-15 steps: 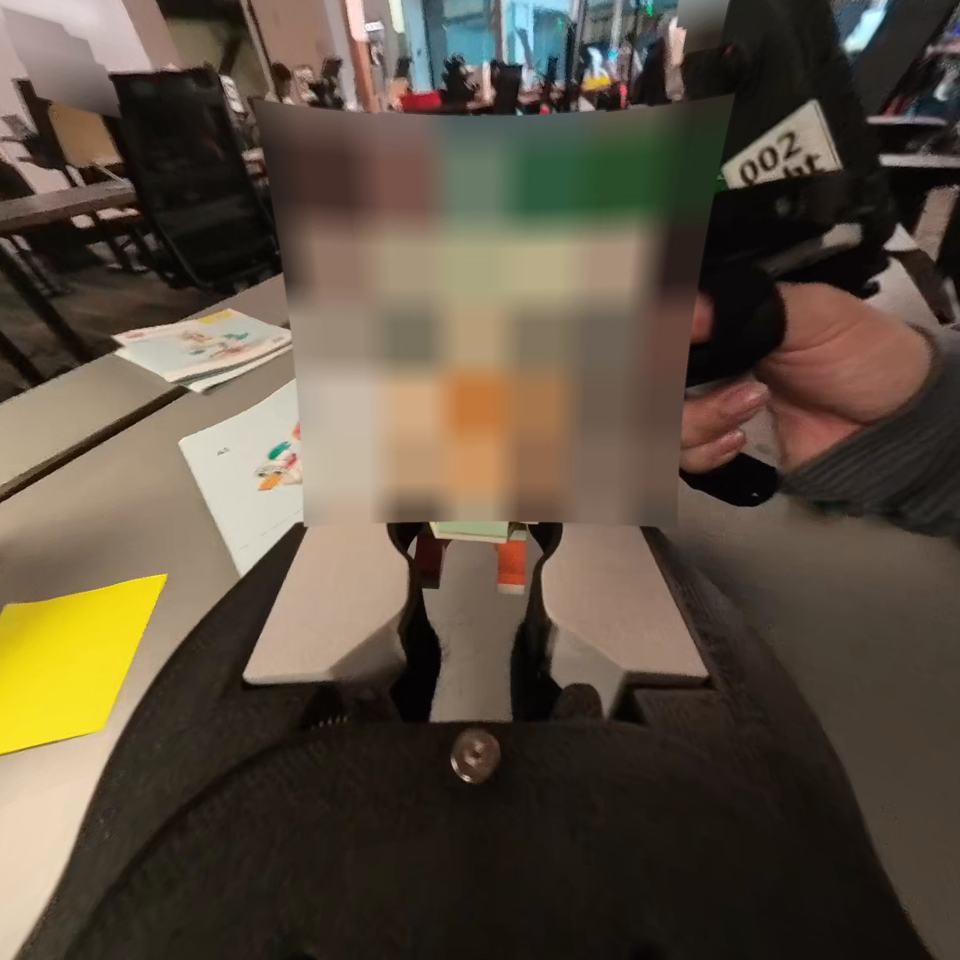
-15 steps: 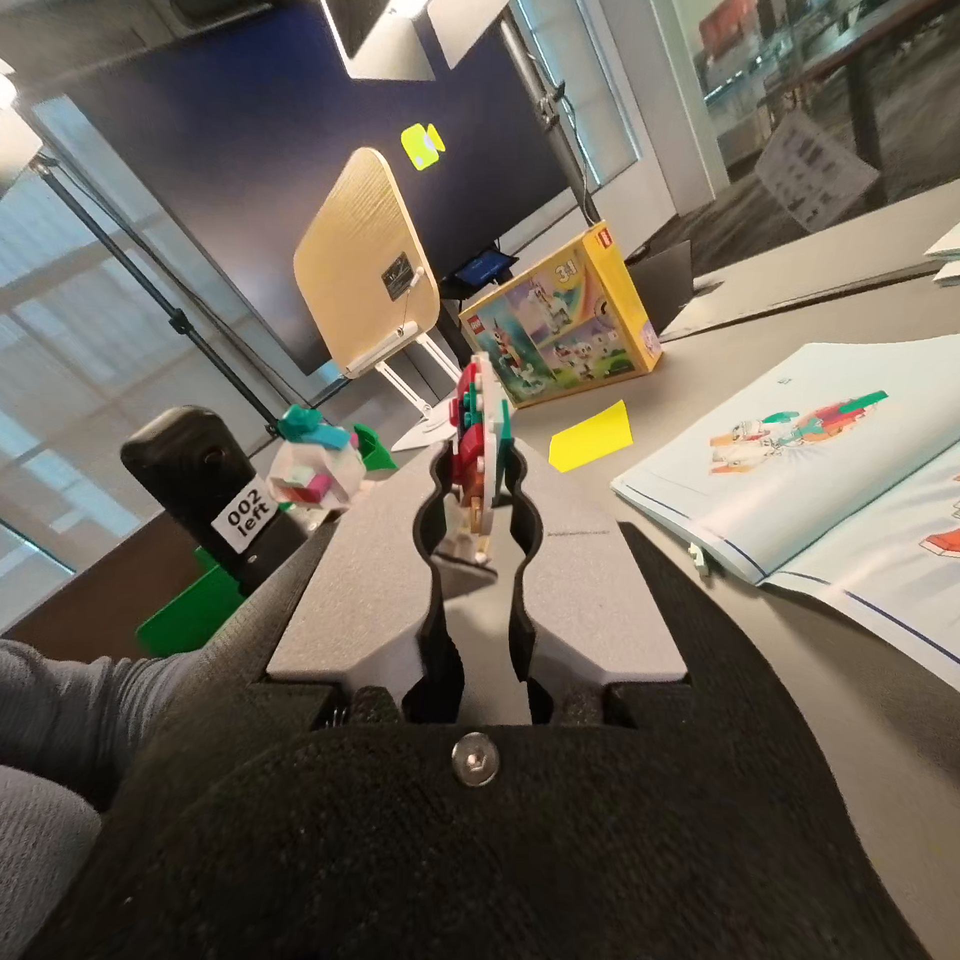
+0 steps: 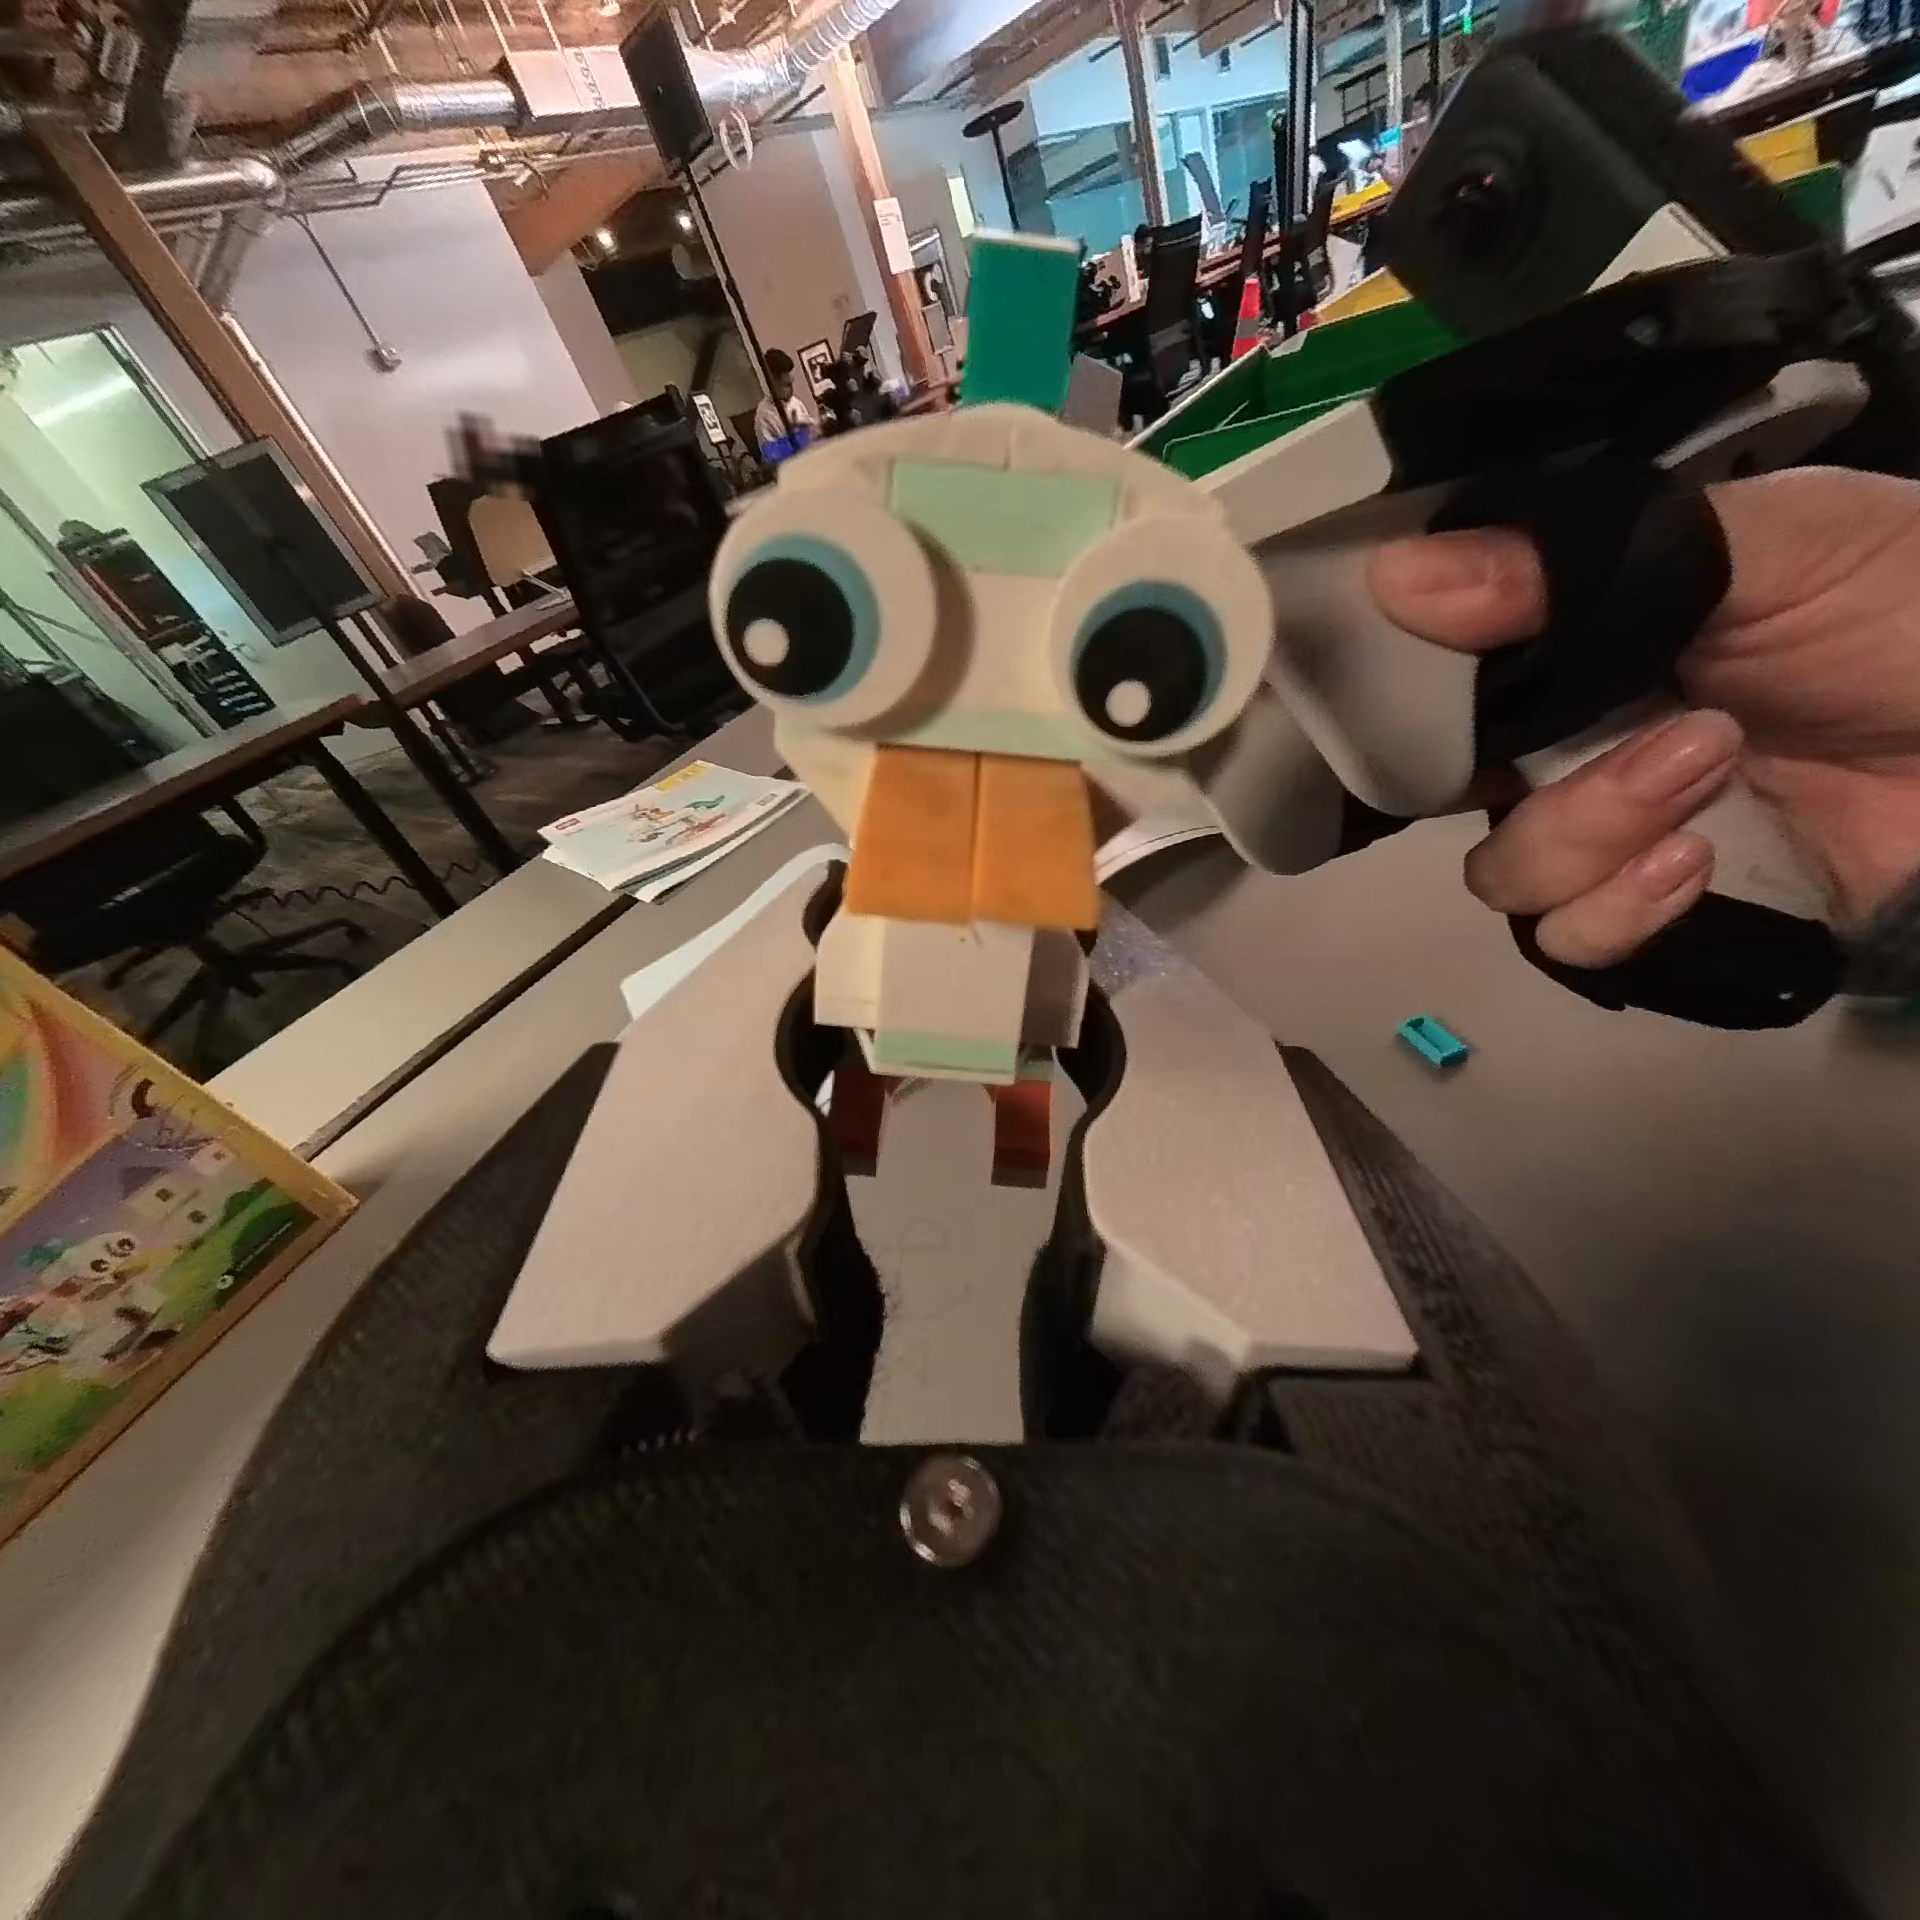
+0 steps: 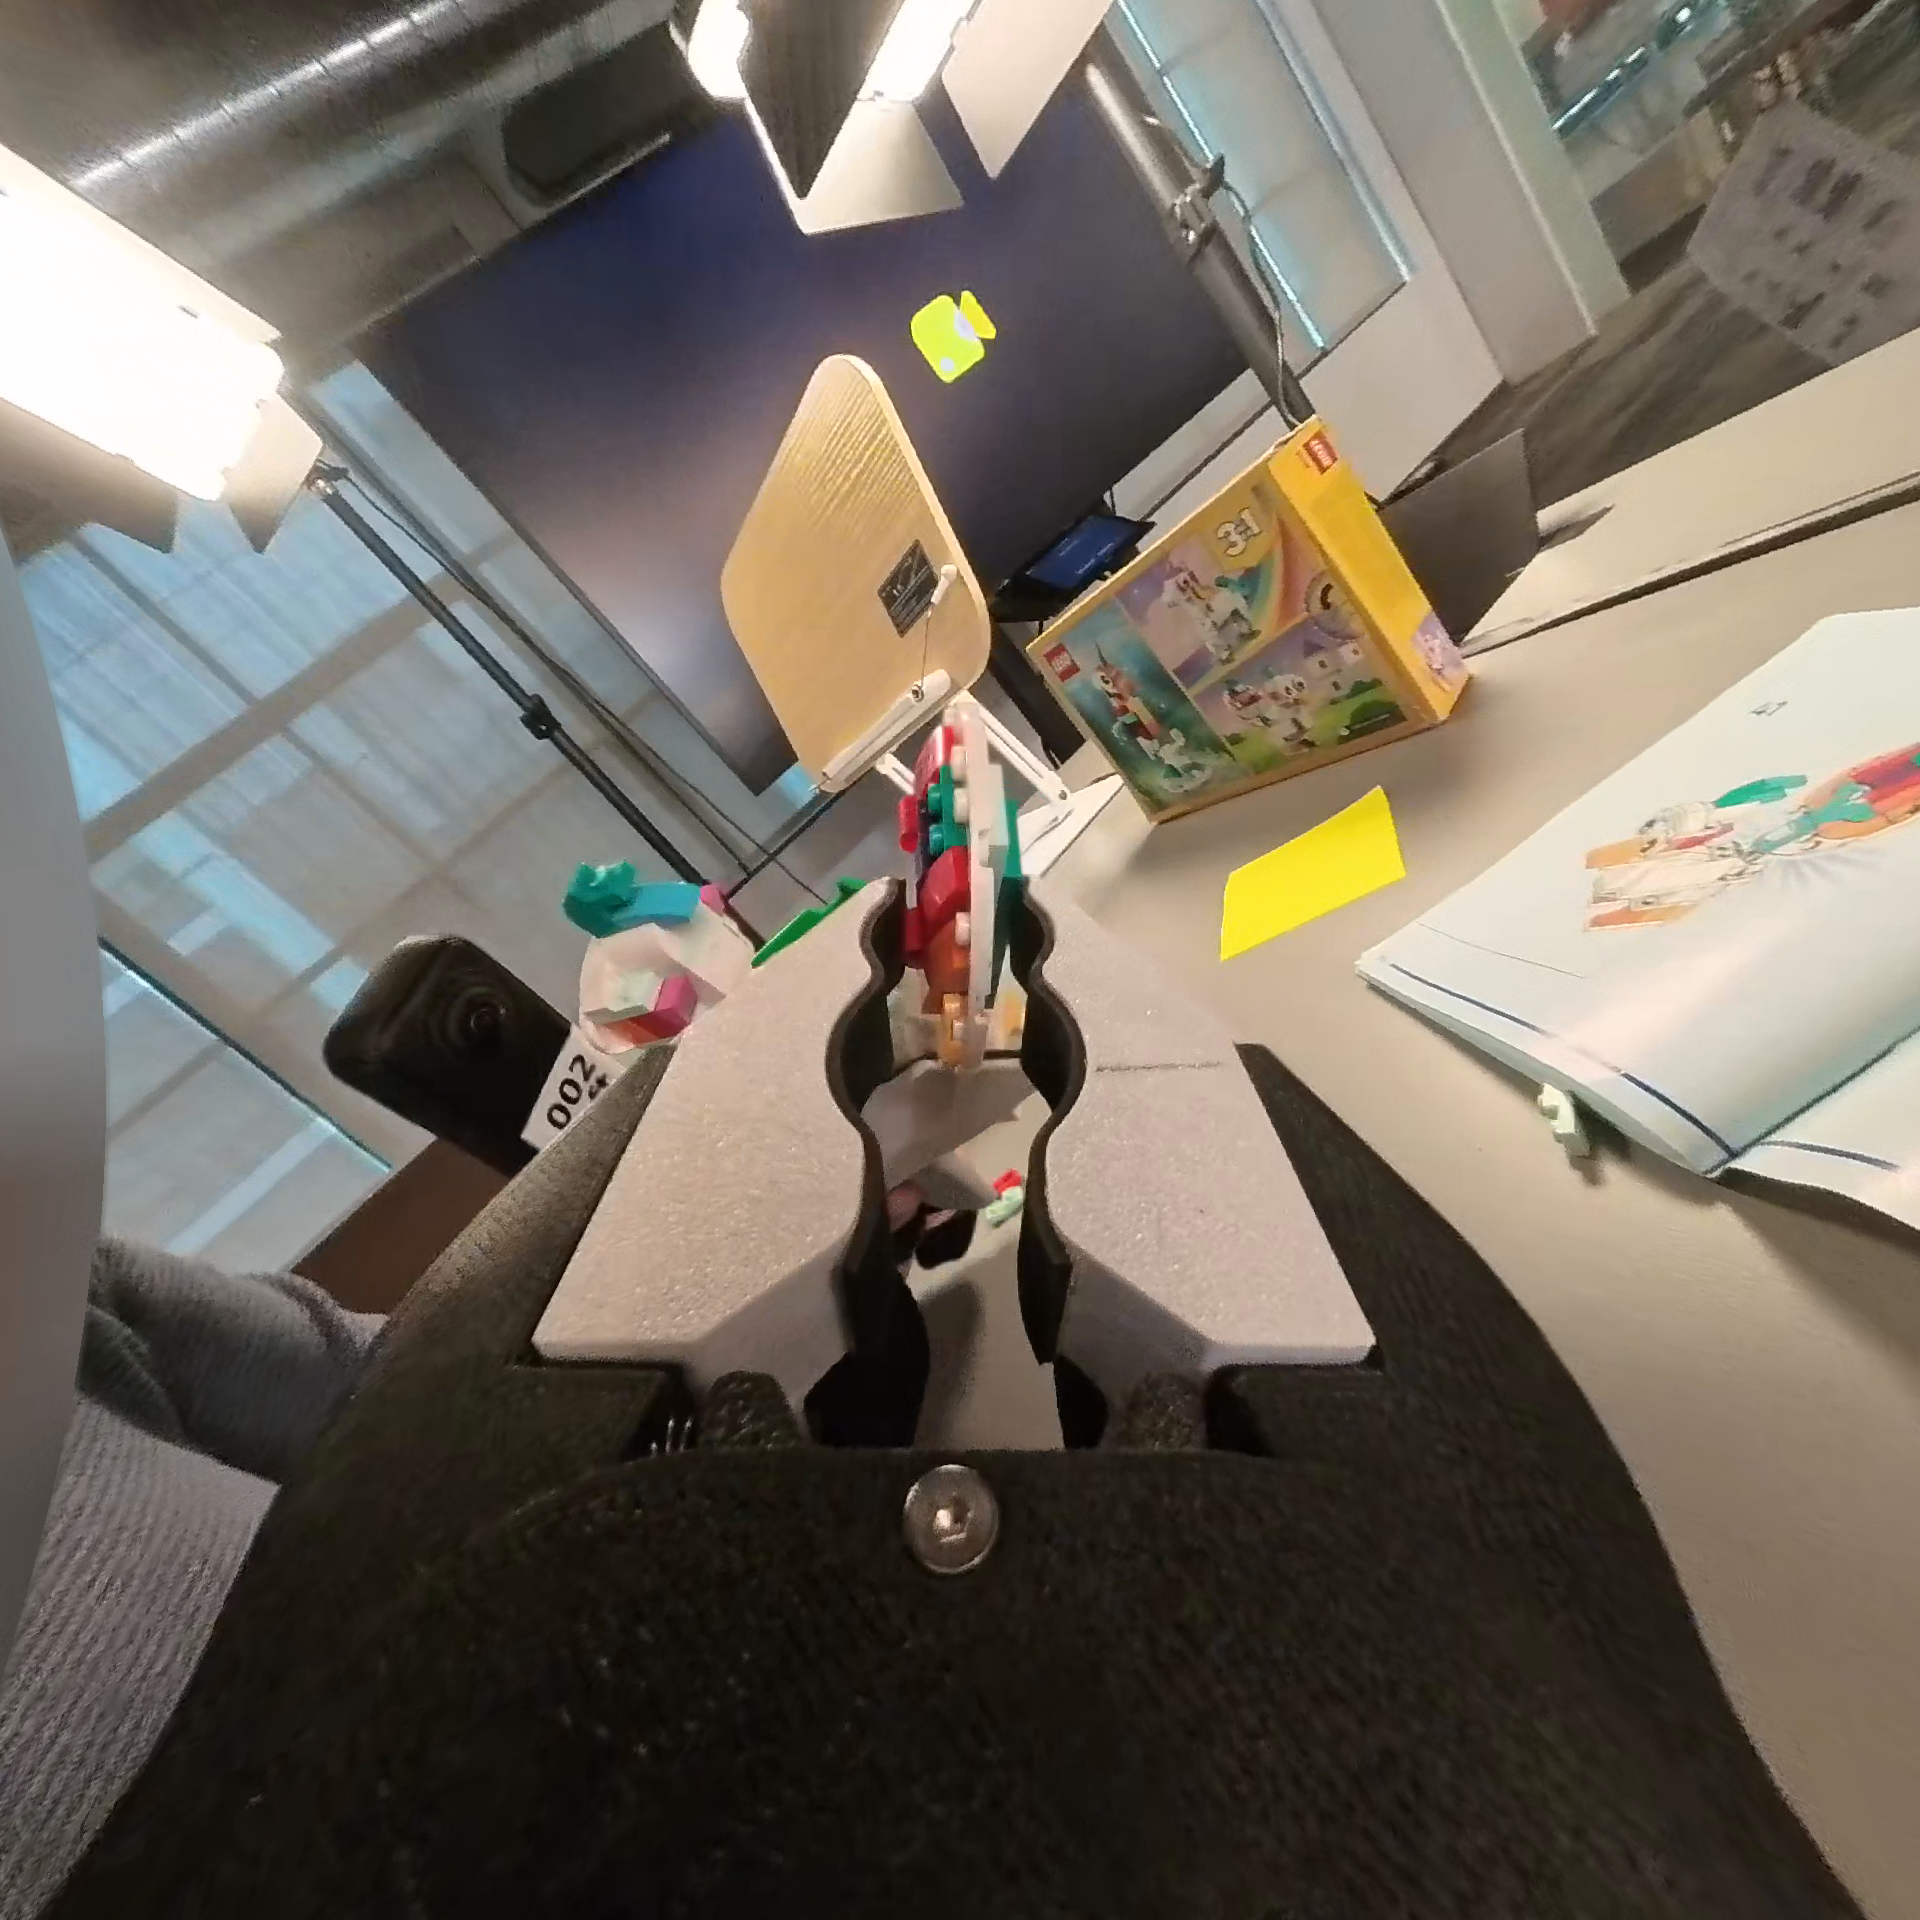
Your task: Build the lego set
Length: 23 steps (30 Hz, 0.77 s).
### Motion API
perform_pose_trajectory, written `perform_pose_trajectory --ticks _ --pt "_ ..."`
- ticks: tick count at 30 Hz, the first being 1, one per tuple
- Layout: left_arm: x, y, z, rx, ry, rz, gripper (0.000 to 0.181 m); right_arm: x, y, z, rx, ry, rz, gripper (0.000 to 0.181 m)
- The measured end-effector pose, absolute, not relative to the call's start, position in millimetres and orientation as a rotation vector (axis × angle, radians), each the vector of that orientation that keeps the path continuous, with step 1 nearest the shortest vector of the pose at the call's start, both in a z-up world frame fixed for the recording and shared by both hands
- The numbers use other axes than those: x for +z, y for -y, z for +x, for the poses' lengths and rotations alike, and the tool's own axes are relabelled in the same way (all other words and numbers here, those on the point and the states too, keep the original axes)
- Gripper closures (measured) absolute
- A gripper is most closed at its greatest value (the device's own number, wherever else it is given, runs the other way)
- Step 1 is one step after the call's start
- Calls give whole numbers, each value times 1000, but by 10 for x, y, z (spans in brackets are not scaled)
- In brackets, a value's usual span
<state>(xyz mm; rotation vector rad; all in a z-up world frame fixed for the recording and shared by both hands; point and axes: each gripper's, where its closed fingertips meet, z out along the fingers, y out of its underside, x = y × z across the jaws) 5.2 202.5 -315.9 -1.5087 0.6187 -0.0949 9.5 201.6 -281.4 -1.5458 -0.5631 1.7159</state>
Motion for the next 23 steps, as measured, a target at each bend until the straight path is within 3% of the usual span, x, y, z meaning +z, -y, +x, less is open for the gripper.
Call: perform_pose_trajectory --ticks 13,23 --pt "-2900 -1894 70 205 -746 -1299 143 -2675 -1865 106 1871 560 -1275 164" --pt "-2829 -1808 112 136 -742 -1262 144 -2573 -1750 117 1850 604 -1153 164"
